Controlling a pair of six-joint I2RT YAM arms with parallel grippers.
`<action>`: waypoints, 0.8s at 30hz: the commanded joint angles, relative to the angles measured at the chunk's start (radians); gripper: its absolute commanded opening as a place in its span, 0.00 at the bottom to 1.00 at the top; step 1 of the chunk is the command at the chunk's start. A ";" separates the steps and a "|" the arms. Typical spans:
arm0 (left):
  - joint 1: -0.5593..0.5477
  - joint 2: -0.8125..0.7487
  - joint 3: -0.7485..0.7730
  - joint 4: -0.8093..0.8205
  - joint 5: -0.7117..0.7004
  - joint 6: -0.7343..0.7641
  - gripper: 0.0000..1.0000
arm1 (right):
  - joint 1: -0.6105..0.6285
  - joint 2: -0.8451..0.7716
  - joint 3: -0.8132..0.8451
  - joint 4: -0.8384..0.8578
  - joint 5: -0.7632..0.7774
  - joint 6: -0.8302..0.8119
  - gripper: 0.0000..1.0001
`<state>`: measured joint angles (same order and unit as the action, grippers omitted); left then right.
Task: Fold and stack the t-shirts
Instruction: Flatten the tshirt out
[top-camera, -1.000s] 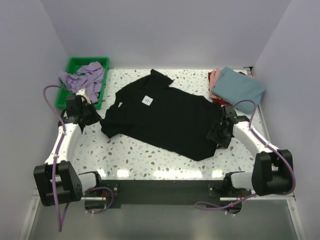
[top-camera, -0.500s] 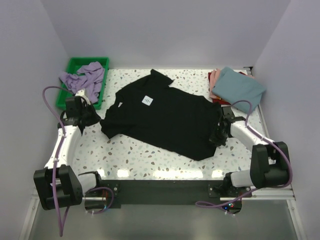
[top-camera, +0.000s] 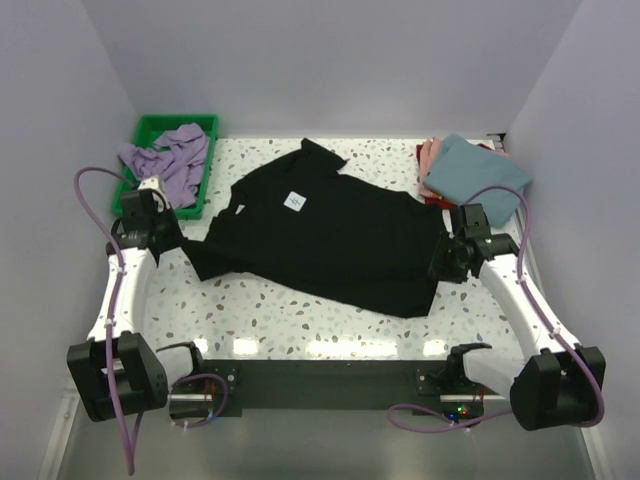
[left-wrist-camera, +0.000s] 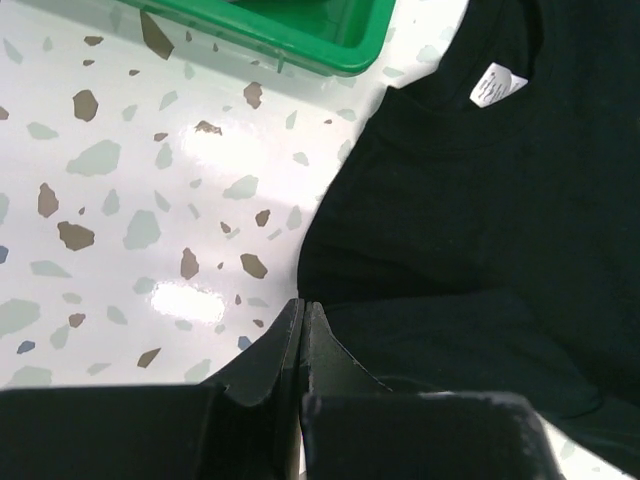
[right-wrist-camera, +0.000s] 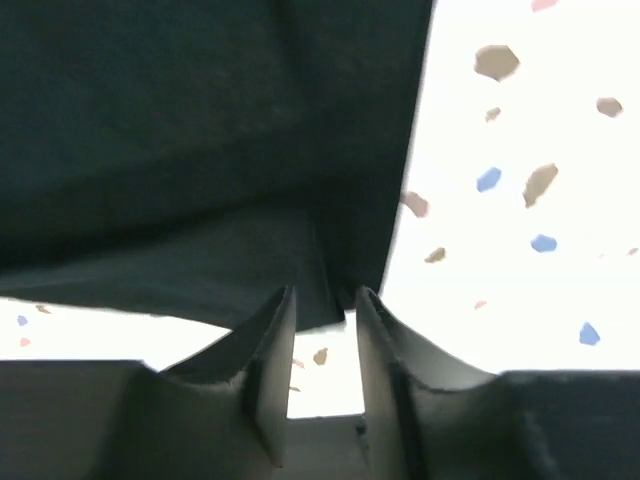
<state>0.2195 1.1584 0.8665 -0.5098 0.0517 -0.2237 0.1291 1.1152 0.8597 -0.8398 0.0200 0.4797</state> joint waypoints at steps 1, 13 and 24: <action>0.014 -0.031 0.037 -0.022 0.000 0.030 0.00 | 0.004 0.004 0.036 -0.093 0.064 0.026 0.36; 0.014 -0.078 -0.014 -0.006 0.050 0.018 0.00 | 0.004 0.232 -0.033 0.151 -0.132 0.020 0.42; 0.014 -0.060 -0.014 -0.004 0.057 0.012 0.00 | 0.001 0.386 -0.011 0.235 -0.052 -0.015 0.39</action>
<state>0.2245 1.1007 0.8505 -0.5262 0.1005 -0.2165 0.1307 1.4979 0.8310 -0.6685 -0.0502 0.4839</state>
